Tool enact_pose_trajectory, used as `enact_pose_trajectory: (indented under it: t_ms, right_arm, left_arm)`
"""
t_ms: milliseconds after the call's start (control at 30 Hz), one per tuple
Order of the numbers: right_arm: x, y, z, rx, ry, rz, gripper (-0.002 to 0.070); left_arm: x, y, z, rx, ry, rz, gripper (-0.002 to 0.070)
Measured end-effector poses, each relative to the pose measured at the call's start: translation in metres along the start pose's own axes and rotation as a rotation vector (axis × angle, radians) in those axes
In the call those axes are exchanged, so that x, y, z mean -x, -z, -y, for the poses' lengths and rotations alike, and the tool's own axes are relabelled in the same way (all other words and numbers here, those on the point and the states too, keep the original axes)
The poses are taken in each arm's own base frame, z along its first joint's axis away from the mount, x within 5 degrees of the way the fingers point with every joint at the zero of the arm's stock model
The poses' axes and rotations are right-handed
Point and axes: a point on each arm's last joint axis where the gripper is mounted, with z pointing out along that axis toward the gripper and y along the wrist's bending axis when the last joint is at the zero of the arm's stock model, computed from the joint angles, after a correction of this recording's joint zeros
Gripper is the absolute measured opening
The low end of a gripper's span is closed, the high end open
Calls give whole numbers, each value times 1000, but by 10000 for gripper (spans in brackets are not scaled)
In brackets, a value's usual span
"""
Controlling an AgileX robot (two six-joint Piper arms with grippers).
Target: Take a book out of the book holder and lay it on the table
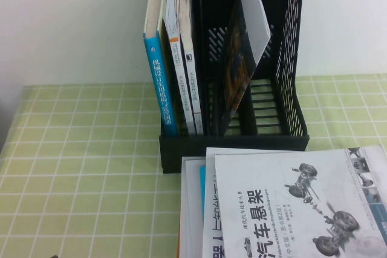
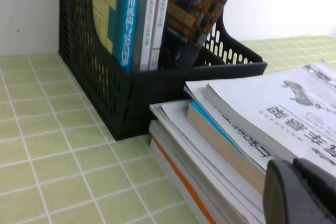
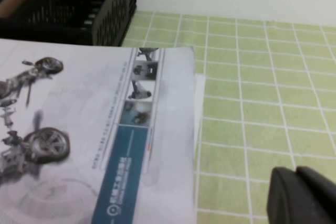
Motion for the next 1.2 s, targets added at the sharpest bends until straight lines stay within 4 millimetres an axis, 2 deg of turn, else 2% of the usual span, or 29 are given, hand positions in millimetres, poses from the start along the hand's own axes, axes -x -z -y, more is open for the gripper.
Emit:
enact_pose_trajectory:
  t_ms: [367, 467, 700, 1200]
  right_arm:
    - [-24, -7, -2, 2, -37, -75, -1]
    - [-23, -5, -2, -5, -35, -42, -1]
    - [-22, 0, 3, -73, 114, 19, -1]
    - [-23, 0, 3, -73, 120, 13, -1]
  left_arm:
    - [-7, 0, 3, -30, -6, -81, -3]
    - [-9, 1, 4, -39, -7, -102, -3]
    - [-10, 1, 4, -43, -7, -110, -3]
    - [-10, 1, 4, -43, -7, -112, -3]
